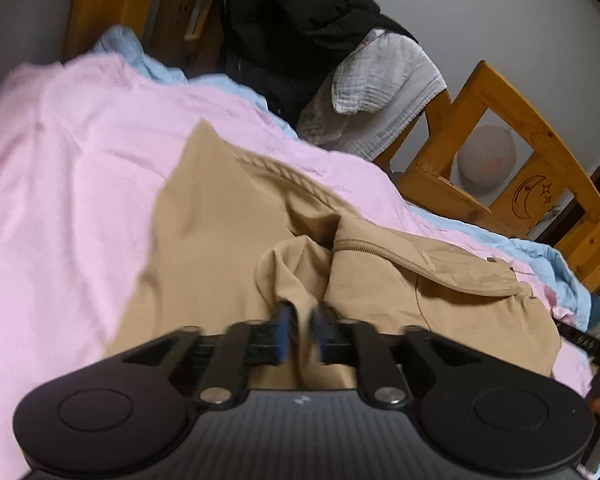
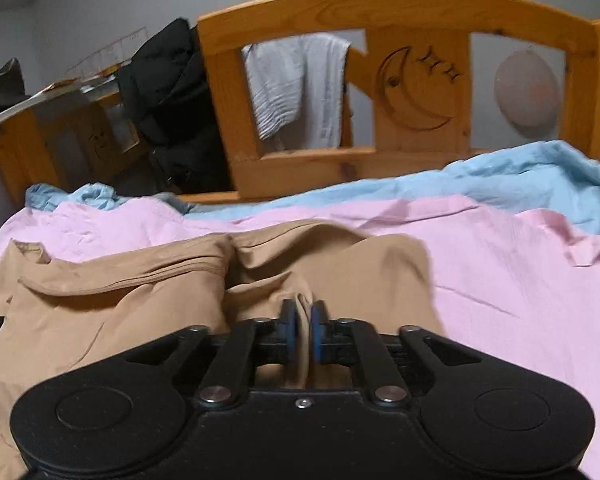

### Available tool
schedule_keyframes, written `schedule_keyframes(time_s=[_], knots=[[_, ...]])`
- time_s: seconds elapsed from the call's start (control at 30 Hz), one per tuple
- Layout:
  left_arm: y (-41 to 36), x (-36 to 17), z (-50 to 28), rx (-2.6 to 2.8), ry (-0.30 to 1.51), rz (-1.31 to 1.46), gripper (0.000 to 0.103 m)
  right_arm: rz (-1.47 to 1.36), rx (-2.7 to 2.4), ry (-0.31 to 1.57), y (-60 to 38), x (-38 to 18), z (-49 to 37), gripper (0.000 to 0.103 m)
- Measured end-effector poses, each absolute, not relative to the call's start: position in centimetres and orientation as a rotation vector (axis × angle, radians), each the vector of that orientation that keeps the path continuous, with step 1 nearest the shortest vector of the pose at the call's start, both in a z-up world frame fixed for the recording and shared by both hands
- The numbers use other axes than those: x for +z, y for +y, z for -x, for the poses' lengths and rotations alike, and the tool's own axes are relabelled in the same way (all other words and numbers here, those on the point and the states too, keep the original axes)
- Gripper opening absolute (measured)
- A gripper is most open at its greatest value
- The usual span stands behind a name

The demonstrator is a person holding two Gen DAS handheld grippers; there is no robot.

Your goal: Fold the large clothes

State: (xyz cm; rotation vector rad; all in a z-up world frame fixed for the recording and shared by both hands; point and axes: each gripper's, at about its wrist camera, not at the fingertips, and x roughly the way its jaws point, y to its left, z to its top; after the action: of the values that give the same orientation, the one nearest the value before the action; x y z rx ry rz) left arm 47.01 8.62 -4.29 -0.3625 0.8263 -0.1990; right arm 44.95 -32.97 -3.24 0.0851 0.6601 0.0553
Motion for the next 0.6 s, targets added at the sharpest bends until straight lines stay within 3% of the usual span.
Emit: schedule_keyframes(time_s=[0.03,0.07,0.23,0.47,0.6], knots=[[8.6,-3.7,-46.4,-0.191,0.802,0.352,0.057,-0.058,0.045,0.633,-32.8,-2.7,-44.3,0.018],[8.6,-3.1,-45.7,-0.182,0.768,0.344,0.061,-0.025,0.041,0.6,-32.7,-2.4,-43.4,0.018],[5.8,-1.4,-44.2,-0.266,0.683,0.279,0.061,0.083,0.184,0.49,-29.8,0.1,-41.1,0.034],[0.3,-5.8,-46.1,-0.215,0.869,0.089,0.063,0.218,0.25,0.604,-24.9,-4.1,-41.8,0.035],[0.2,-6.6,-46.8,-0.217,0.861,0.069,0.065,0.256,0.216,0.64,-24.2,-6.7,-42.0,0.035]])
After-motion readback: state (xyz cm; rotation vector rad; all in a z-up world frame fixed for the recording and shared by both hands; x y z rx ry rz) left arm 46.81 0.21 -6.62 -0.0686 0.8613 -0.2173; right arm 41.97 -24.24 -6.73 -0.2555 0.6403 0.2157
